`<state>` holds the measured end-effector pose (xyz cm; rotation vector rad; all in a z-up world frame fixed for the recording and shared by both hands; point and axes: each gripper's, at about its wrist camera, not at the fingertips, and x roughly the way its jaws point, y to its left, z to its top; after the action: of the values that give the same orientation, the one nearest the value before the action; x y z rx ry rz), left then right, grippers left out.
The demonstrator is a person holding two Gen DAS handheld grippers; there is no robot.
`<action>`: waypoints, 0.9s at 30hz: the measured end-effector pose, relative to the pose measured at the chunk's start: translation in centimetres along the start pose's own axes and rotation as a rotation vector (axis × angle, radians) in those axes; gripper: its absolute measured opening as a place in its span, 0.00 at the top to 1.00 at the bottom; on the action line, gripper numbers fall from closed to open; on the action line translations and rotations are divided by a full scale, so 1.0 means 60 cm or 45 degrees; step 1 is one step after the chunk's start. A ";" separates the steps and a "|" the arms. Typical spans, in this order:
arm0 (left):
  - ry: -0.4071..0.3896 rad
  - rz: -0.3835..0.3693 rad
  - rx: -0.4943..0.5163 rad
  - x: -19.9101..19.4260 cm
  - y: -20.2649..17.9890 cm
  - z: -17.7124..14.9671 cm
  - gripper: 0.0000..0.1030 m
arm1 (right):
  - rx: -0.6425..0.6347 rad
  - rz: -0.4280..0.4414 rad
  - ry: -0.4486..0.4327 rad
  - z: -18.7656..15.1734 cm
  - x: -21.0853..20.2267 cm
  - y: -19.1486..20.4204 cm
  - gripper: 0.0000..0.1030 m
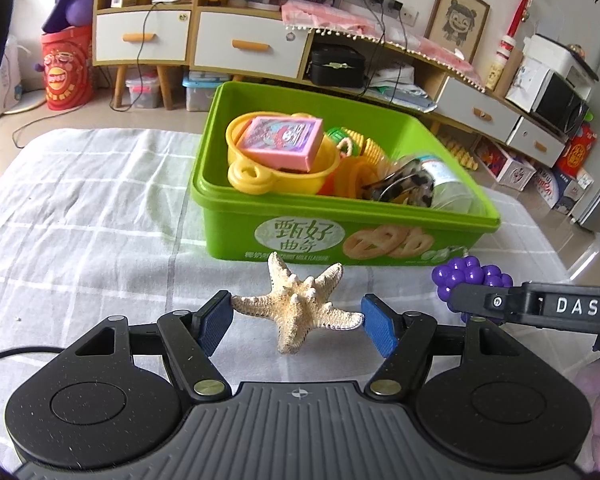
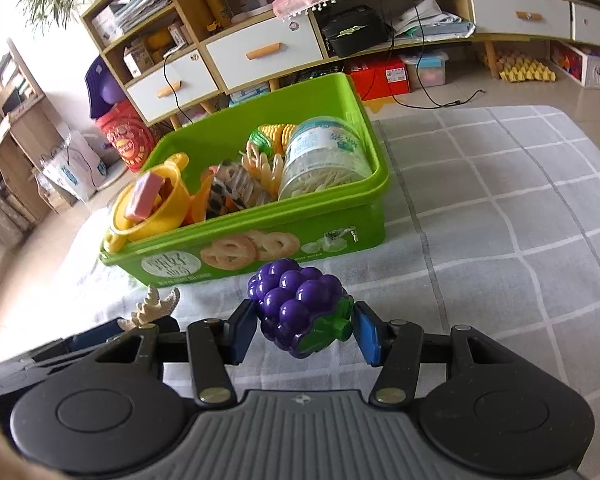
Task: Organize rigid objects
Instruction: 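Lift the grapes and starfish with both grippers over the bin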
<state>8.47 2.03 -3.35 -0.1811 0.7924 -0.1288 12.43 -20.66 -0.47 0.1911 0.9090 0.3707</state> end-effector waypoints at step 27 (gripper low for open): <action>-0.270 -0.053 0.201 0.004 -0.051 0.143 0.29 | 0.281 0.133 -0.177 0.133 -0.022 -0.010 0.65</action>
<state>14.68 -0.05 3.04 -0.0602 0.5648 -0.2076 18.23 -21.76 5.12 0.4635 0.8034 0.3488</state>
